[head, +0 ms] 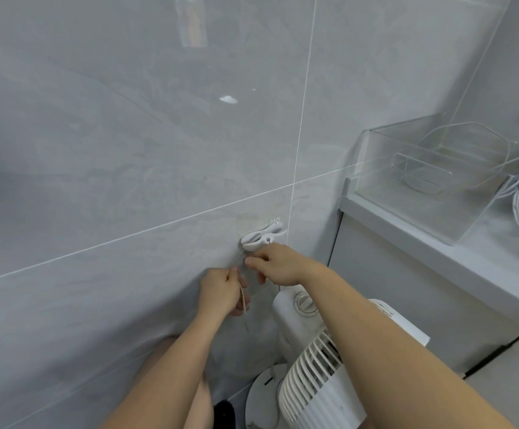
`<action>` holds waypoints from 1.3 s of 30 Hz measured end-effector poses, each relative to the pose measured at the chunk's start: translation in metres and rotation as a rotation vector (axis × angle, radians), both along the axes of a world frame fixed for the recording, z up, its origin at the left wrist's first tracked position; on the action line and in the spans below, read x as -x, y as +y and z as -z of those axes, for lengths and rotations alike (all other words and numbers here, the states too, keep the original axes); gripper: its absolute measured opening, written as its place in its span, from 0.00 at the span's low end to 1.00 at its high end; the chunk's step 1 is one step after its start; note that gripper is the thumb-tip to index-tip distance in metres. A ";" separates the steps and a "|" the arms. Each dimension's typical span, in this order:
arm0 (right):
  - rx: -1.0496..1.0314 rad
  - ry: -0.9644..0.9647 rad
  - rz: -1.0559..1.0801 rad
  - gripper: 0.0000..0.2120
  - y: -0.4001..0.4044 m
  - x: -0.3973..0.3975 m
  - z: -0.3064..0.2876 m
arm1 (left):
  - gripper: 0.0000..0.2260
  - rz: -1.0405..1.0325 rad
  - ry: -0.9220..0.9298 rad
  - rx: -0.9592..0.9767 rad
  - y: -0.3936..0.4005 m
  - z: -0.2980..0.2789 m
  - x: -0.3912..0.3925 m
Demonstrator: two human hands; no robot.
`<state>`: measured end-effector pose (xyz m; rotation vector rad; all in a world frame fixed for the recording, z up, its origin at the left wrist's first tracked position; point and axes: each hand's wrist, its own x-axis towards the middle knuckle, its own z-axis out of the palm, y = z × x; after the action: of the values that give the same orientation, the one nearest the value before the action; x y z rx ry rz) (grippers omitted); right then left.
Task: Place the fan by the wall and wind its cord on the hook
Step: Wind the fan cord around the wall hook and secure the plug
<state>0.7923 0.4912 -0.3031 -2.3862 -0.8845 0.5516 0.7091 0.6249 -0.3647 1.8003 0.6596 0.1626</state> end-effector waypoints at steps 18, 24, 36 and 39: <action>-0.015 0.011 0.176 0.14 0.005 -0.021 0.019 | 0.16 0.313 0.169 -0.701 -0.016 -0.004 0.002; 0.139 -0.125 0.309 0.14 0.002 -0.027 0.019 | 0.10 0.143 -0.411 -0.963 -0.014 -0.032 0.017; 0.277 -0.099 0.396 0.11 -0.006 -0.037 0.025 | 0.32 0.381 -0.307 -1.231 -0.031 -0.033 -0.001; 0.171 -0.015 0.418 0.23 -0.015 -0.038 0.018 | 0.33 0.391 -0.253 -1.235 -0.034 -0.037 -0.002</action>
<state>0.8307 0.4757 -0.3212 -2.6299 -0.3334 0.4565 0.7116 0.5908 -0.3281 2.9639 -0.0742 0.6140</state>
